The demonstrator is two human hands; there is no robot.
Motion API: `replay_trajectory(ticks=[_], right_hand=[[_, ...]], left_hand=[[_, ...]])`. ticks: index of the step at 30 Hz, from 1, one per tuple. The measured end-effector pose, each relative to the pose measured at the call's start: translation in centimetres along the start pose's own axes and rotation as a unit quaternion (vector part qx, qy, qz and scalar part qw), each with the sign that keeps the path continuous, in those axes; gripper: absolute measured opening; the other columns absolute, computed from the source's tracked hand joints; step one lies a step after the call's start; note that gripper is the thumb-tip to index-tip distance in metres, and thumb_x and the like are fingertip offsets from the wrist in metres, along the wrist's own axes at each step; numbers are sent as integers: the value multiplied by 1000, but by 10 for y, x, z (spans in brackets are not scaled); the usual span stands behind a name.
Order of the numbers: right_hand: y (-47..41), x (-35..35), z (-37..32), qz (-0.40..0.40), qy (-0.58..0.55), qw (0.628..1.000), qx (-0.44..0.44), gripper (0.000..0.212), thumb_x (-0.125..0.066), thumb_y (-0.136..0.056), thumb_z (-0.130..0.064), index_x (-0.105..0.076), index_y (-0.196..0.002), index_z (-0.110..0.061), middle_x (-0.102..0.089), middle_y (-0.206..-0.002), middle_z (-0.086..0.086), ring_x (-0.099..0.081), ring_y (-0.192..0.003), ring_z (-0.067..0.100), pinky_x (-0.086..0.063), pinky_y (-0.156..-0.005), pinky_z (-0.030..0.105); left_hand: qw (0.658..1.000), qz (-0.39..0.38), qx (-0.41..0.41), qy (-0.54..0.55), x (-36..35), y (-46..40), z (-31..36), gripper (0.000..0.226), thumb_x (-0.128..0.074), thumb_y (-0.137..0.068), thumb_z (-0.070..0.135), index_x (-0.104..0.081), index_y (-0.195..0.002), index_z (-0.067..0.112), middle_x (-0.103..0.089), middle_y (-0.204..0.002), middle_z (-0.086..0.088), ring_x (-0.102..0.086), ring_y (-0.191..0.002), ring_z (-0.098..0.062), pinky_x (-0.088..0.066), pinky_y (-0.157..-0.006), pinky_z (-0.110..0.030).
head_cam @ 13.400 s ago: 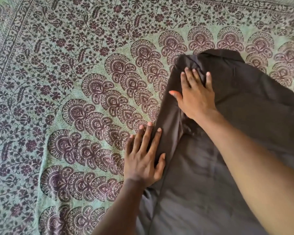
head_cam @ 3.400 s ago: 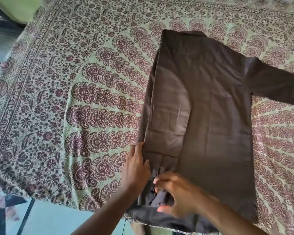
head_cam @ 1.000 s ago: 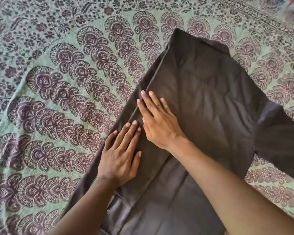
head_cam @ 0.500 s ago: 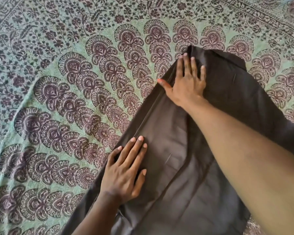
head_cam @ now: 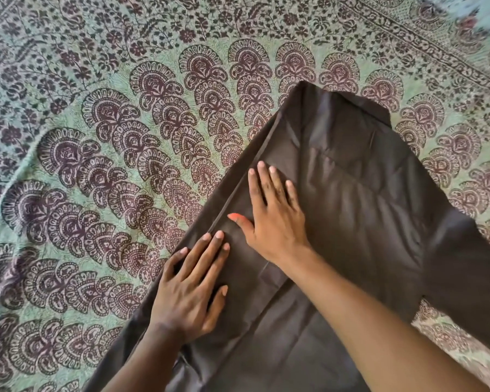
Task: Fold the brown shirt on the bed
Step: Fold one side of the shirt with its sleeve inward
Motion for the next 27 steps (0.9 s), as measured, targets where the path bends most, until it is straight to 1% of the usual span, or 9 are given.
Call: replay_trajectory(ticks=[4,7,9,11,14,17,20,24,27], right_hand=[[-67,8,35,-16,33,998,-55,105,-14,-89,-86,-6,-166,-15,-3,-174,13,-6,-161,30,-9,-128,51],[-125,23,69,-42,58,992,-103,106,-11,-91,-86,2,-166,-14,6,-174,10,2,-161,27,-2,-130,49],[-140,30,77,-42,53,988,-135,104,-12,-93,-84,1,-166,-10,9,-174,9,7,-161,26,1,-130,47],[-127,38,65,1,29,990,-141,100,-15,-97,-79,-3,-165,-7,7,-174,11,7,-161,27,-1,-130,48],[-61,41,15,85,-30,993,-75,89,-25,-105,-67,-13,-164,-3,-3,-174,14,-2,-161,30,-8,-130,50],[22,10,-24,56,-65,996,-2,81,-35,-106,-61,-18,-164,-8,-9,-174,11,-7,-161,27,-19,-128,50],[45,-15,-12,28,-24,999,31,79,-35,-102,-67,-23,-165,-20,-11,-174,5,-13,-161,24,-26,-124,51],[4,-12,46,36,13,999,-35,83,-22,-100,-74,-16,-166,-25,-10,-174,4,-13,-161,24,-17,-126,55],[-17,-6,67,48,16,994,-94,82,-19,-102,-68,-16,-166,-15,-11,-174,8,-12,-160,28,-18,-127,57]], left_hand=[[1000,6,2,2,-2,1,0,73,-49,-94,46,-39,-160,18,-25,-173,-1,-28,-158,-19,-34,-119,-47],[1000,9,0,3,-3,1,-1,74,-50,-93,46,-39,-160,18,-25,-173,0,-28,-158,-18,-35,-118,-47],[1000,9,1,1,-2,0,-1,74,-50,-93,46,-39,-160,17,-25,-173,0,-28,-158,-18,-35,-117,-47],[1000,5,0,-1,-2,0,-1,74,-49,-93,47,-39,-160,17,-25,-173,0,-27,-158,-18,-35,-117,-47],[1000,3,3,-1,-2,-1,-1,73,-48,-94,48,-40,-160,17,-25,-173,-1,-27,-159,-18,-36,-117,-47],[1000,11,0,10,0,-2,-1,70,-47,-96,47,-42,-159,17,-26,-172,-2,-27,-159,-19,-35,-117,-47],[1000,17,-5,10,0,-1,-2,69,-48,-97,46,-41,-160,17,-26,-172,-2,-26,-159,-19,-34,-118,-47],[1000,12,-3,11,-1,0,-2,72,-48,-97,46,-36,-162,18,-23,-173,-1,-24,-159,-17,-35,-119,-47],[1000,11,-3,11,0,0,-1,72,-48,-97,46,-34,-163,18,-21,-174,0,-22,-160,-17,-33,-119,-47]])
Point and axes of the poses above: each hand's wrist, its own y-axis away from the middle knuckle, its own x-axis out of the back of the hand, z = x × y, the point moved 5 cm from there along -y, towards the middle knuckle
